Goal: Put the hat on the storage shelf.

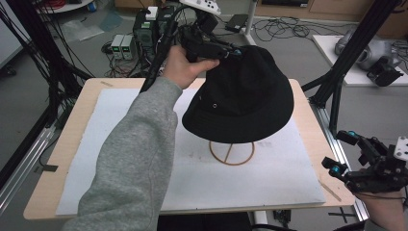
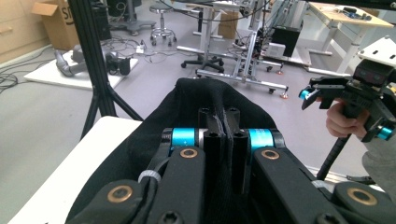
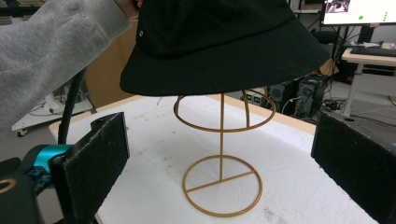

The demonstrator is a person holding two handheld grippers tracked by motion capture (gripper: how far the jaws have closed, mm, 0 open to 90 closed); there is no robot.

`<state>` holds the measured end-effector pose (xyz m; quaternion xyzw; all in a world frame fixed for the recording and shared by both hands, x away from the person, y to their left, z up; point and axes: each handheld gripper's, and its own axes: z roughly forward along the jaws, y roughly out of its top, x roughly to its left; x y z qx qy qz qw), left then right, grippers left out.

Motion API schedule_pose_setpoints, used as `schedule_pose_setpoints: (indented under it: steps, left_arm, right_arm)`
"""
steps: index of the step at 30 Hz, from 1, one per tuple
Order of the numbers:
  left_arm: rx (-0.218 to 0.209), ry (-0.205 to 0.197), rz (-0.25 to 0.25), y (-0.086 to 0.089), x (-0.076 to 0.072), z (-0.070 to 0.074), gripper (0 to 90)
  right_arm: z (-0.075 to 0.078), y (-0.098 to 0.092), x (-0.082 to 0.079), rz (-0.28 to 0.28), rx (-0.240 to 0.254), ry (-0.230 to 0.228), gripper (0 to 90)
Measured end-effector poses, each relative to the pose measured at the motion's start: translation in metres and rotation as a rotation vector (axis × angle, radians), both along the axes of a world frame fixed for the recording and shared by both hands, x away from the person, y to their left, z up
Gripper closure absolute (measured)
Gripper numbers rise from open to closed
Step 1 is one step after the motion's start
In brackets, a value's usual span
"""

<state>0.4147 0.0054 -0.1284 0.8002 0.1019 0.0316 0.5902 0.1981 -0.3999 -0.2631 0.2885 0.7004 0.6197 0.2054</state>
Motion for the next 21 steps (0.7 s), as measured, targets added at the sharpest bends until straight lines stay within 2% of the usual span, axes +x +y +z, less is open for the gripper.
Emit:
schedule_pose_setpoints:
  steps: [5, 12, 16, 21]
  left_arm:
    - [0.026, 0.002, -0.012, -0.01, 0.004, -0.005, 88.3]
    - [0.031, 0.004, -0.021, -0.017, 0.003, -0.009, 88.3]
    - [0.059, 0.007, -0.031, -0.024, 0.003, -0.017, 88.3]
    - [0.067, 0.019, -0.037, -0.031, 0.003, -0.032, 88.3]
  right_arm:
    - [-0.001, -0.001, -0.002, -0.005, -0.003, 0.007, 3.3]
    - [-0.001, -0.001, -0.002, -0.005, -0.005, 0.004, 3.3]
    - [-0.001, 0.0, -0.001, -0.001, -0.007, 0.003, 3.3]
    - [-0.001, 0.001, 0.0, 0.004, -0.009, 0.004, 3.3]
